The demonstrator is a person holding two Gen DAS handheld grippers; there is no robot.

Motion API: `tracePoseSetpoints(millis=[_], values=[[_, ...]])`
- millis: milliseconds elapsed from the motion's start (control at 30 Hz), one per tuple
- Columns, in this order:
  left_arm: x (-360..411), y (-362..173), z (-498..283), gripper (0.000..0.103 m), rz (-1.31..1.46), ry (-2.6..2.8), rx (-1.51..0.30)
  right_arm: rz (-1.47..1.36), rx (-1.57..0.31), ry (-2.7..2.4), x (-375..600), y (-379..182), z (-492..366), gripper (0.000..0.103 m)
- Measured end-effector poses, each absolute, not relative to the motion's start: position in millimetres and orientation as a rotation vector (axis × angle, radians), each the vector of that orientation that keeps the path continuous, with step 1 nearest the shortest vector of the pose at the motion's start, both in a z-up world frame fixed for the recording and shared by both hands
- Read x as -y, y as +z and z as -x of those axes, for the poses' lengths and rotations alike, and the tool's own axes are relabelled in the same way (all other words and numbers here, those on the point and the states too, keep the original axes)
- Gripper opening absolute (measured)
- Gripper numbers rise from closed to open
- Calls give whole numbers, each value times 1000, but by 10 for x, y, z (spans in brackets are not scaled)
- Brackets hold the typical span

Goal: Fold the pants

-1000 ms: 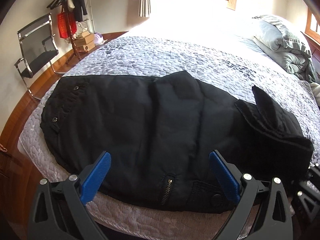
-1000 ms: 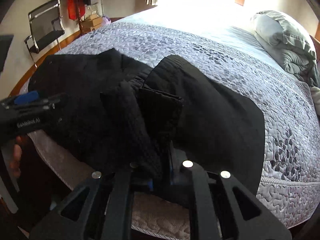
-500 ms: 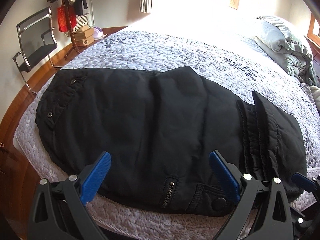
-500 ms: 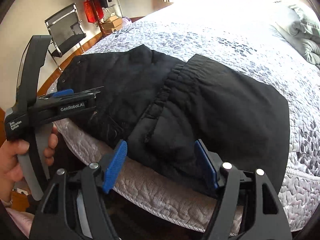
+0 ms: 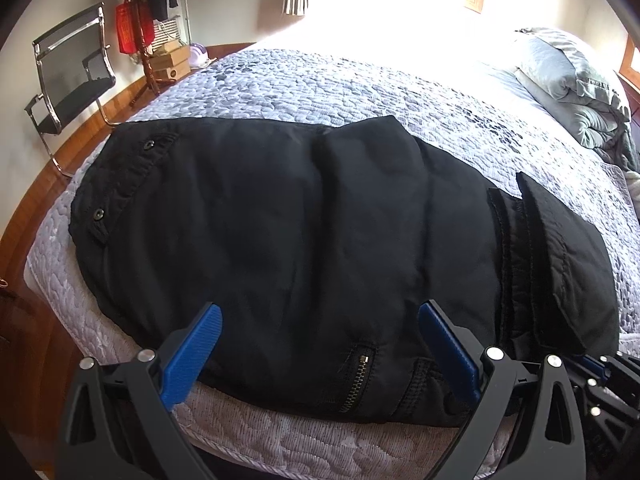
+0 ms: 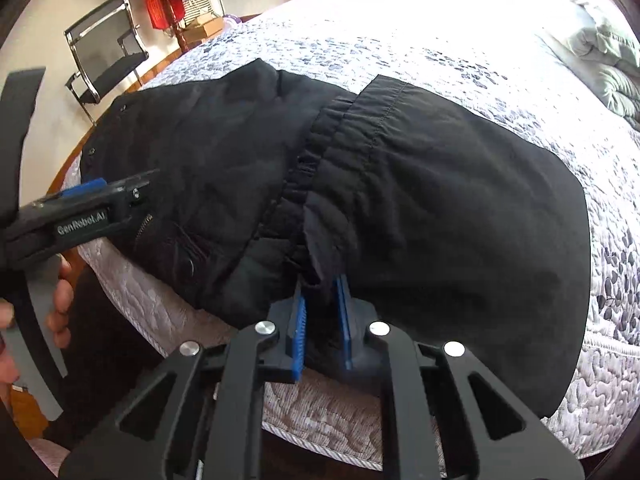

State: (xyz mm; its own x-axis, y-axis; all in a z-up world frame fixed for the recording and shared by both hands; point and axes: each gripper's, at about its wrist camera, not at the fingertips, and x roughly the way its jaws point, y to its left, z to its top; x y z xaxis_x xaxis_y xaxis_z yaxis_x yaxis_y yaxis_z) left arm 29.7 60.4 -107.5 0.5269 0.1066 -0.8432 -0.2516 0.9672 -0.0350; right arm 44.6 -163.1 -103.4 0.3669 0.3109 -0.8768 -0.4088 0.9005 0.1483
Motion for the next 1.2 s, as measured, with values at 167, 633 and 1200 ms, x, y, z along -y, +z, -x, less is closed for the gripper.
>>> tracePoseSetpoints(millis=[167, 633, 1200], values=[[-667, -1116, -303, 99, 179, 221, -1000, 79, -1030, 509, 1602, -686, -398, 9], [-736, -1177, -283, 99, 196, 245, -1014, 218, -1131, 556, 1215, -1186, -369, 13], [-628, -1184, -276, 99, 187, 229, -1030, -100, -1058, 505, 2070, -654, -385, 58]])
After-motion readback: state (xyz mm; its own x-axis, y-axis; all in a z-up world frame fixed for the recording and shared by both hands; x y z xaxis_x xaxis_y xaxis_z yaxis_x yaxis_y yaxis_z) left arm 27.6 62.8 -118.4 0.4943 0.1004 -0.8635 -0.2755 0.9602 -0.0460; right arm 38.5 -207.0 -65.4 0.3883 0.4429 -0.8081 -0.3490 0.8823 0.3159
